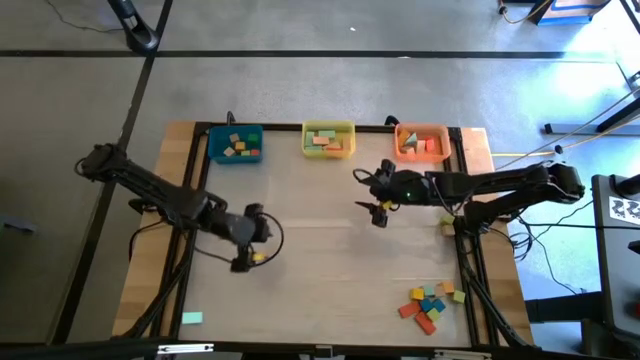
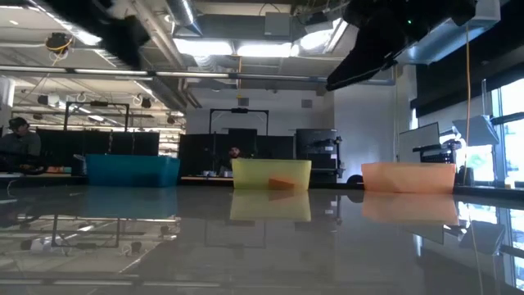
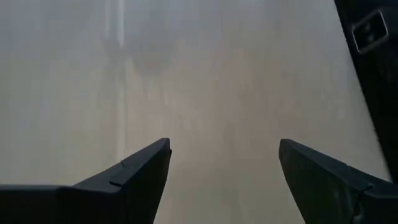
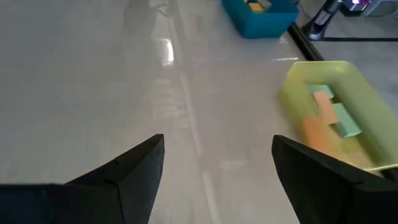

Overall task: Sort blocks by size
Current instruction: Put the light blue triangle block into the orange bin

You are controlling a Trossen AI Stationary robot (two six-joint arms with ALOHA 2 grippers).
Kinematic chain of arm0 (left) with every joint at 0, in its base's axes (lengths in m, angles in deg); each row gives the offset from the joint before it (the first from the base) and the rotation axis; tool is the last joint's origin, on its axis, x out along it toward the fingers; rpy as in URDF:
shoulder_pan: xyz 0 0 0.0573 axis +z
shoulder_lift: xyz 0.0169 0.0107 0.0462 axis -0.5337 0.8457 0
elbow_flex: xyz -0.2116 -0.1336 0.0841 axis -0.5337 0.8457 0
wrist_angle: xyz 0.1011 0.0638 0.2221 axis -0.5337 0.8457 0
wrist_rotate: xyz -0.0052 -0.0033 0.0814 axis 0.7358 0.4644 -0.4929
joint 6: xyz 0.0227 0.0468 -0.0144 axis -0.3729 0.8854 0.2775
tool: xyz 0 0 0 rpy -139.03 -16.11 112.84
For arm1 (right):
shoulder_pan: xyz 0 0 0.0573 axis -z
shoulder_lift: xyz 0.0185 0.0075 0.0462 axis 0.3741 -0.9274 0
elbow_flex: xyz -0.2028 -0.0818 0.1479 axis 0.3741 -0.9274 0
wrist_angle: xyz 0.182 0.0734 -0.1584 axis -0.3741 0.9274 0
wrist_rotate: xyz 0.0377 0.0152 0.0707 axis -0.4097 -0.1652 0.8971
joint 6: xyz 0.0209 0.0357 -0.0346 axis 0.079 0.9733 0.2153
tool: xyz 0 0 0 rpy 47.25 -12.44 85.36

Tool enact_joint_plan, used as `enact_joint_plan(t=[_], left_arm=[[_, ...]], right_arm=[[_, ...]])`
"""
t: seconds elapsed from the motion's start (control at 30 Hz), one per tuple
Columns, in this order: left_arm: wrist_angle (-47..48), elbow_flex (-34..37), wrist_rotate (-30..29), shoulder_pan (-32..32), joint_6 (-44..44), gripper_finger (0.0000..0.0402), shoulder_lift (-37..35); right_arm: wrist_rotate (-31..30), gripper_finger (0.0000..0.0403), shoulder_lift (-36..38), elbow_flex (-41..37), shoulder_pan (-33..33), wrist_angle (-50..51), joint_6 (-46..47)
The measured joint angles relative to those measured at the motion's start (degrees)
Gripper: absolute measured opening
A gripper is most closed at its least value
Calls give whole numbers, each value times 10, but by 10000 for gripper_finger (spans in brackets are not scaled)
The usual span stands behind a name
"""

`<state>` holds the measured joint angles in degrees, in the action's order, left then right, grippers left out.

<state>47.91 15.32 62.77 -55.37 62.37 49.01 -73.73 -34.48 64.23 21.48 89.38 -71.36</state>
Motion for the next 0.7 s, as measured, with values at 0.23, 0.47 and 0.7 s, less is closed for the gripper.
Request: enact_joint_plan(t=[0.23, 0.47, 0.7], left_arm=[[47, 0, -12, -98, -185, 284, 19], [35, -1, 19, -176, -303, 284, 97], [48, -2, 122, -237, -481, 284, 166]], right_arm=[[0, 296, -1, -16, -11, -4, 36], [0, 296, -9, -23, -11, -5, 63], [1, 296, -15, -23, -10, -7, 68]])
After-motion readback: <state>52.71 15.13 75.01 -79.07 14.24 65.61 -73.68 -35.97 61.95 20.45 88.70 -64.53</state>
